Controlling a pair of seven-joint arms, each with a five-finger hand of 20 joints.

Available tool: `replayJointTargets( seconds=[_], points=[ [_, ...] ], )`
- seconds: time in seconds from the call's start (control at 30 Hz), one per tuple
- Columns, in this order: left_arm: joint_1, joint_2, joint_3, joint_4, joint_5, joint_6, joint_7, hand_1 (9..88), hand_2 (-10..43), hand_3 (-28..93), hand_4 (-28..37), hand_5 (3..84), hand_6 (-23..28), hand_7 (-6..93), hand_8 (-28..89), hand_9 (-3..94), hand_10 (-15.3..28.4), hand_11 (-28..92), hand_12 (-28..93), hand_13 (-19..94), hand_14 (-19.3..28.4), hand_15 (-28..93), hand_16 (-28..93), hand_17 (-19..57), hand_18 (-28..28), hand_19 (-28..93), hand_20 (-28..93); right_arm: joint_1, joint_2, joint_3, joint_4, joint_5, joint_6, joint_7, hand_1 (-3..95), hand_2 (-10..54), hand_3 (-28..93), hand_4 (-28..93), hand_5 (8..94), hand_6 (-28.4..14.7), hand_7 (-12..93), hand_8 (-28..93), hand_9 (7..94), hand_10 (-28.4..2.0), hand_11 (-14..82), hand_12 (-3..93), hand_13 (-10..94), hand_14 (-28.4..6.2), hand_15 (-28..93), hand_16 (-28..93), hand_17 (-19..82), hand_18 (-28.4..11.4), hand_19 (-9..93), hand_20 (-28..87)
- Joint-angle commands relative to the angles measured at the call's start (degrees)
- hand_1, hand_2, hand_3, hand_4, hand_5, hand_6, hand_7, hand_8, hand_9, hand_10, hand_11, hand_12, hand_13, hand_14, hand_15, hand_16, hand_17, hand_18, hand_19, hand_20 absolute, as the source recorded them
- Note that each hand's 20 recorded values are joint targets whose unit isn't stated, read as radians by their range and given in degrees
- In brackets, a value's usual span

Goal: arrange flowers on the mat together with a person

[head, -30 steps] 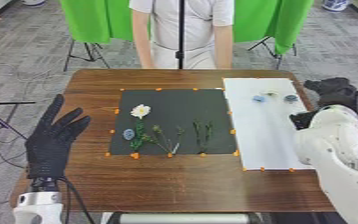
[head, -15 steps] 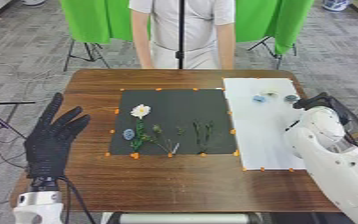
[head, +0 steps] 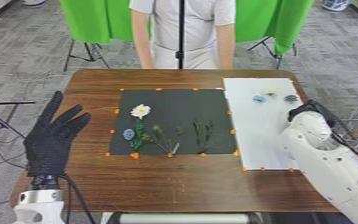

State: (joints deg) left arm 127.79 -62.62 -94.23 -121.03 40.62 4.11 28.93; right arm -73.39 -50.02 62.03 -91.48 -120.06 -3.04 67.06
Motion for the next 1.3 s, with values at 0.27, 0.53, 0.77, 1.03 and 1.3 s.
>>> replayJointTargets(
  seconds=[0.27,0.53,0.77,1.03,1.3],
  points=[
    [1.10,-1.09,-0.72,0.00,0.07,-1.09,-1.07,19.9,7.9,73,-28.3,28.6,3.9,11.1,-9,35.2,18.1,22,12,30,24.5,44,-6,-2.2,28.4,68,-11,-2.15,-0.01,-4.77,0.30,-11.19,10.85,-0.79,65.9,-9.5,61,-28,72.8,1.1,43,-5,88.8,-4.8,15.0,36.9,85,-0.8,49,26,41,-13.1,77,3],
    [1.48,-0.34,-1.19,-0.26,-0.46,-0.25,-0.03,20.1,7.9,73,-28.3,28.6,3.9,11.0,-9,35.2,18.1,22,12,30,24.5,44,-6,-2.2,28.4,68,-11,0.12,1.49,-5.45,-9.98,-14.07,15.51,-2.23,66.1,-9.5,62,-28,74.7,0.5,42,-5,89.8,-4.8,15.1,38.1,85,-1.1,50,26,41,-13.2,78,7],
    [2.42,0.27,-1.52,-0.96,-0.62,0.37,0.30,20.2,7.9,73,-28.3,28.6,4.0,10.9,-9,35.2,18.1,22,12,30,24.5,44,-6,-2.2,28.4,68,-11,1.79,0.15,-8.19,-19.07,-12.09,15.26,-8.39,66.5,-9.5,62,-28,75.8,-0.3,40,-3,90.2,-5.0,14.9,38.7,86,-1.5,51,26,40,-13.0,78,12],
    [3.04,-0.27,-2.69,-1.06,-1.63,1.04,1.13,20.2,7.8,73,-28.3,28.6,3.9,11.0,-9,35.2,18.1,22,12,30,24.5,44,-6,-2.2,28.4,68,-11,13.05,-7.55,-26.90,-18.79,-6.97,14.10,-20.52,66.2,-9.5,63,-28,75.9,-0.4,40,-3,90.2,-5.3,15.1,39.2,86,-2.1,52,26,40,-12.9,77,13],
    [1.74,1.77,-1.68,-0.42,-2.91,0.83,3.35,20.2,7.9,73,-28.3,28.6,3.9,11.1,-9,35.2,18.1,22,12,30,24.5,44,-6,-2.1,28.4,68,-11,23.48,-14.62,-42.18,-10.71,-4.12,16.78,-24.91,64.8,-9.5,64,-28,75.3,0.5,41,-4,90.0,-5.1,15.7,39.6,85,-2.4,54,25,38,-14.0,75,15]
  ],
)
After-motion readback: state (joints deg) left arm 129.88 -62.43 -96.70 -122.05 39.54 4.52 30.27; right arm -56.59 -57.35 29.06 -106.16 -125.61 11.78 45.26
